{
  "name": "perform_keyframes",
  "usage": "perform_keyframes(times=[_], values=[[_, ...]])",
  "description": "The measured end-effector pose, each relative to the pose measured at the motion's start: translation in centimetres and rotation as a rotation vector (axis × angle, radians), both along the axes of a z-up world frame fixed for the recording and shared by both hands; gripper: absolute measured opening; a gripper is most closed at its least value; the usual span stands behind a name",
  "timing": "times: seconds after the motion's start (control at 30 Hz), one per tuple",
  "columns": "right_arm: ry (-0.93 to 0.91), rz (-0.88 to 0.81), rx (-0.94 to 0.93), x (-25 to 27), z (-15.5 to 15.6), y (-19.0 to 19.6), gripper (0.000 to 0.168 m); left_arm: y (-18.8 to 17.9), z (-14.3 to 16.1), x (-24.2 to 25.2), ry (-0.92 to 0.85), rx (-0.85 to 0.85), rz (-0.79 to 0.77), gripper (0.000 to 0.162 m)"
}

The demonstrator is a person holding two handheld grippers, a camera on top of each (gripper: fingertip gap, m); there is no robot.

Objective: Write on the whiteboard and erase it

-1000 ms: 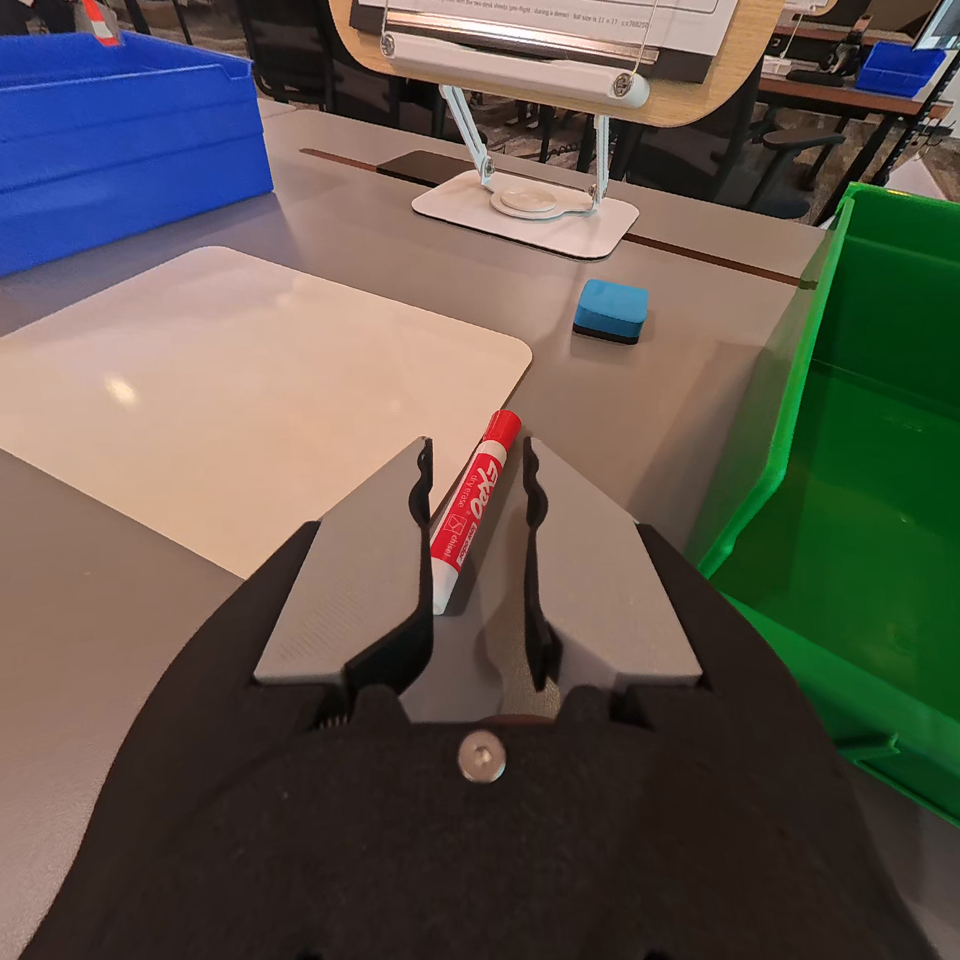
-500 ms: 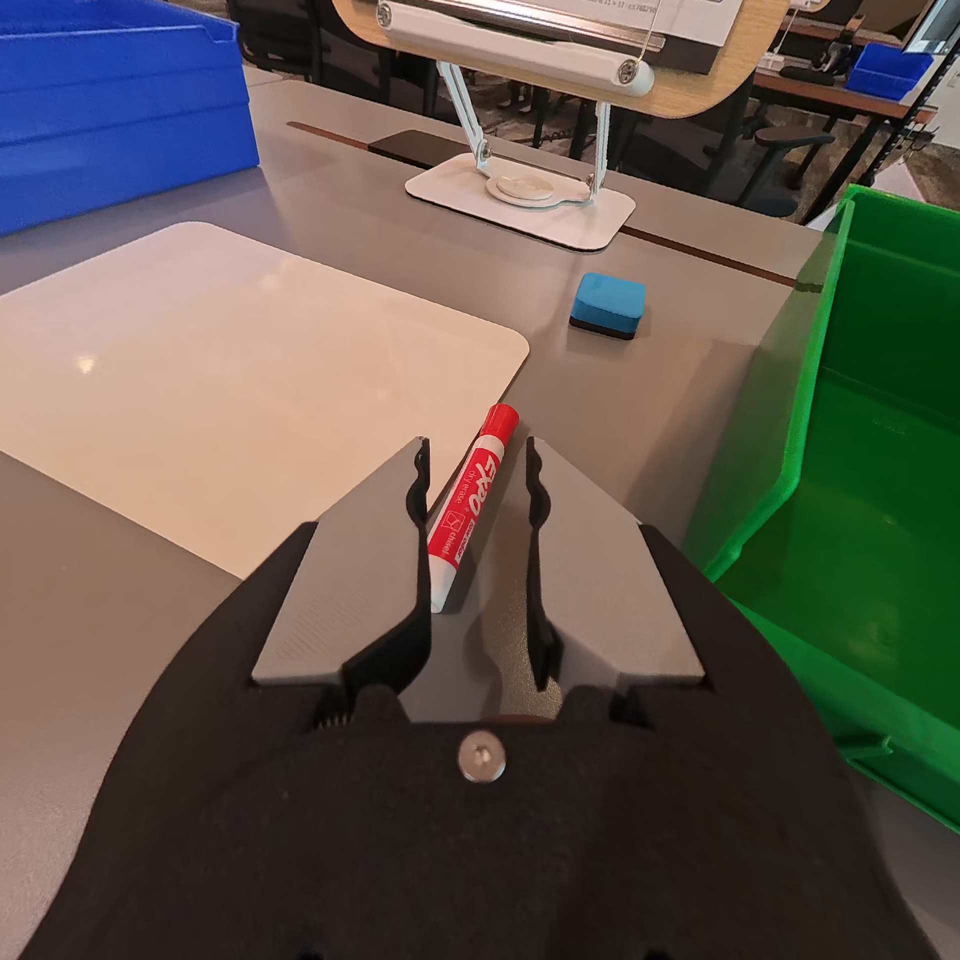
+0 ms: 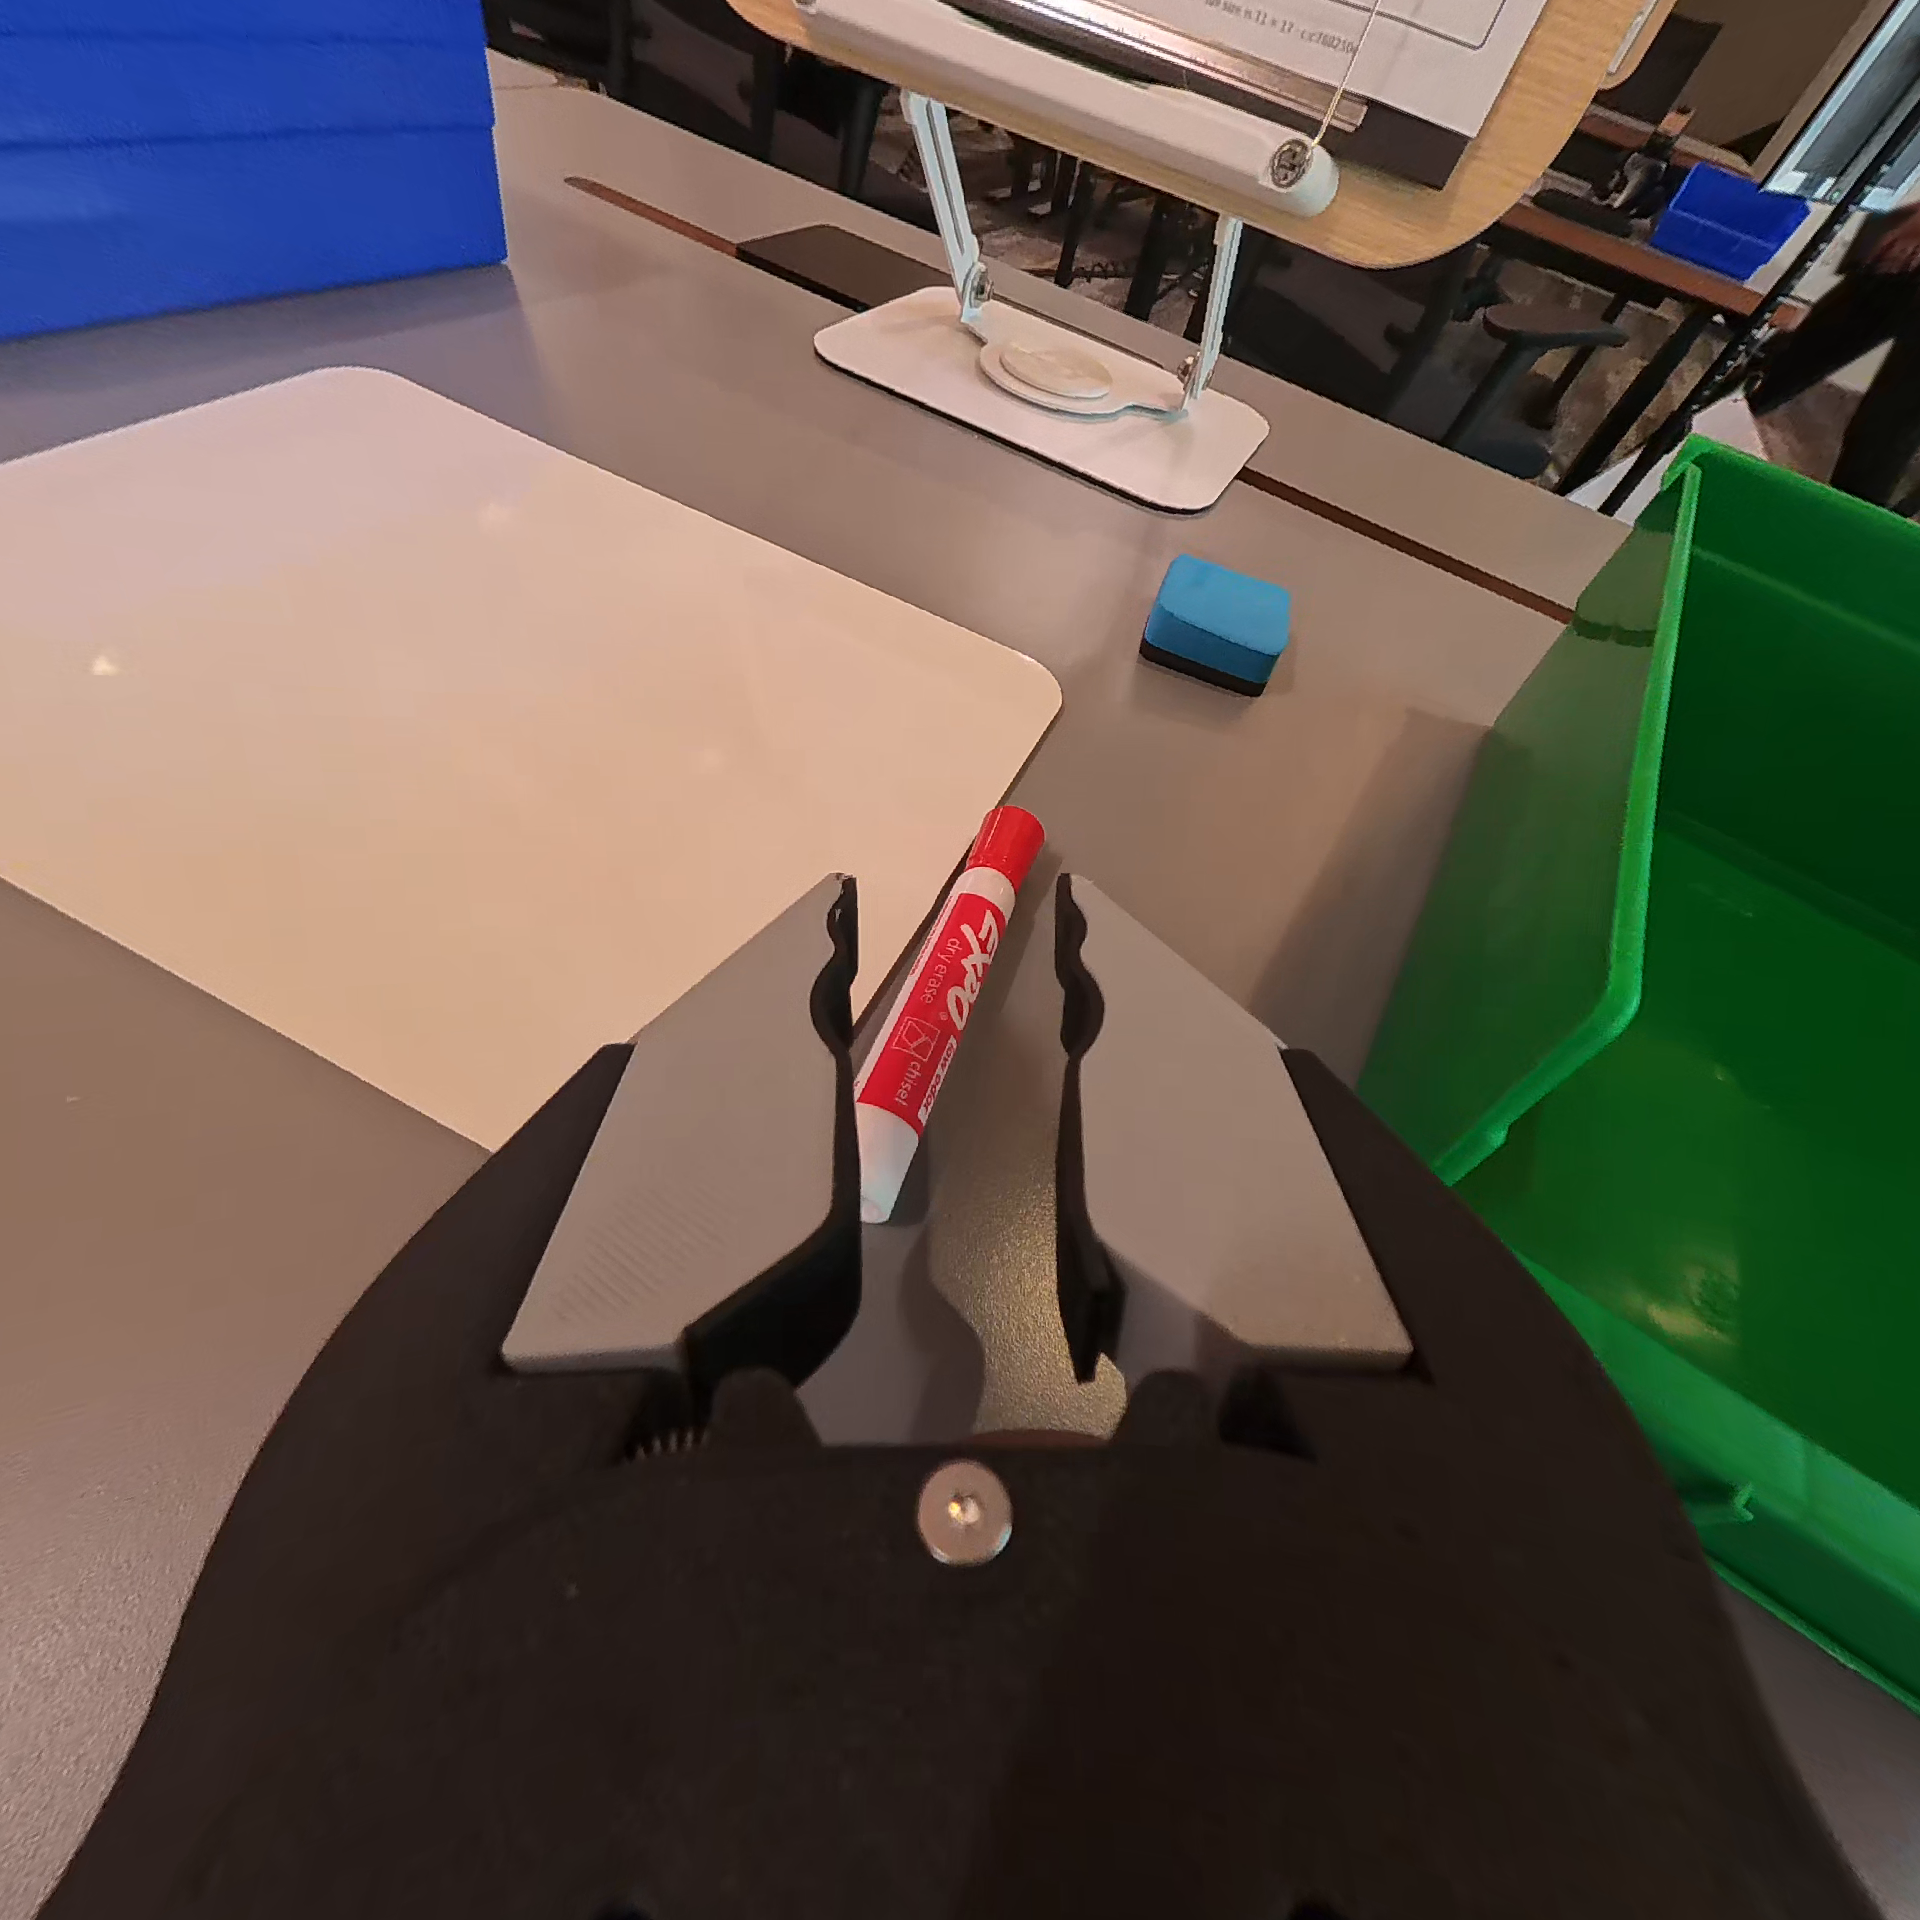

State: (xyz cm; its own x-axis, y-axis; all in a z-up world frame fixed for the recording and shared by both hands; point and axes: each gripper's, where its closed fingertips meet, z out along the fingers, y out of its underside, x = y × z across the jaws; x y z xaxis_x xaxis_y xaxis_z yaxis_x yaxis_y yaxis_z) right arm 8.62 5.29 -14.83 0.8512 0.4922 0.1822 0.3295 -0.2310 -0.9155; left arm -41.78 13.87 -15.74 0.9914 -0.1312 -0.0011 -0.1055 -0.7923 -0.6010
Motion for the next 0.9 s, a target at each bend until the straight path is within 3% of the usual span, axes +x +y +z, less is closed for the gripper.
perform_keyframes(times=[0.23, 0.33, 0.37, 0.5, 0.6, 0.73, 0.83, 0.9], values=[[0.019, 0.002, 0.000, 0.1, 0.1, 0.0, 0.035, -0.1, -2.6, 3.5, -0.023, -0.097, -0.096, 0.065], [0.011, 0.006, -0.001, 0.0, 0.1, 0.0, 0.035, -0.6, -4.6, 3.6, 0.063, -0.174, -0.143, 0.044], [0.007, 0.008, -0.001, 0.0, 0.1, 0.0, 0.035, -0.2, -4.2, 4.1, 0.056, -0.135, -0.172, 0.017], [-0.001, 0.013, 0.007, -0.1, 0.1, -0.1, 0.035, -0.1, -4.0, 3.3, 0.188, -0.140, -0.190, 0.018], [0.001, 0.018, 0.013, -0.2, 0.2, -0.2, 0.035, 0.8, -1.3, 3.2, 0.186, -0.013, -0.161, 0.017], [0.014, 0.022, 0.017, -0.2, 0.4, -0.2, 0.034, 1.4, 6.7, 4.2, 0.103, 0.305, -0.113, 0.017], [0.029, 0.035, 0.022, -0.2, 0.5, -0.3, 0.033, -0.4, 14.0, 8.0, -0.050, 0.578, -0.163, 0.017], [0.057, 0.094, 0.047, -1.0, 1.1, -0.9, 0.032, -3.2, 17.2, 13.3, -0.224, 0.694, -0.305, 0.017]])
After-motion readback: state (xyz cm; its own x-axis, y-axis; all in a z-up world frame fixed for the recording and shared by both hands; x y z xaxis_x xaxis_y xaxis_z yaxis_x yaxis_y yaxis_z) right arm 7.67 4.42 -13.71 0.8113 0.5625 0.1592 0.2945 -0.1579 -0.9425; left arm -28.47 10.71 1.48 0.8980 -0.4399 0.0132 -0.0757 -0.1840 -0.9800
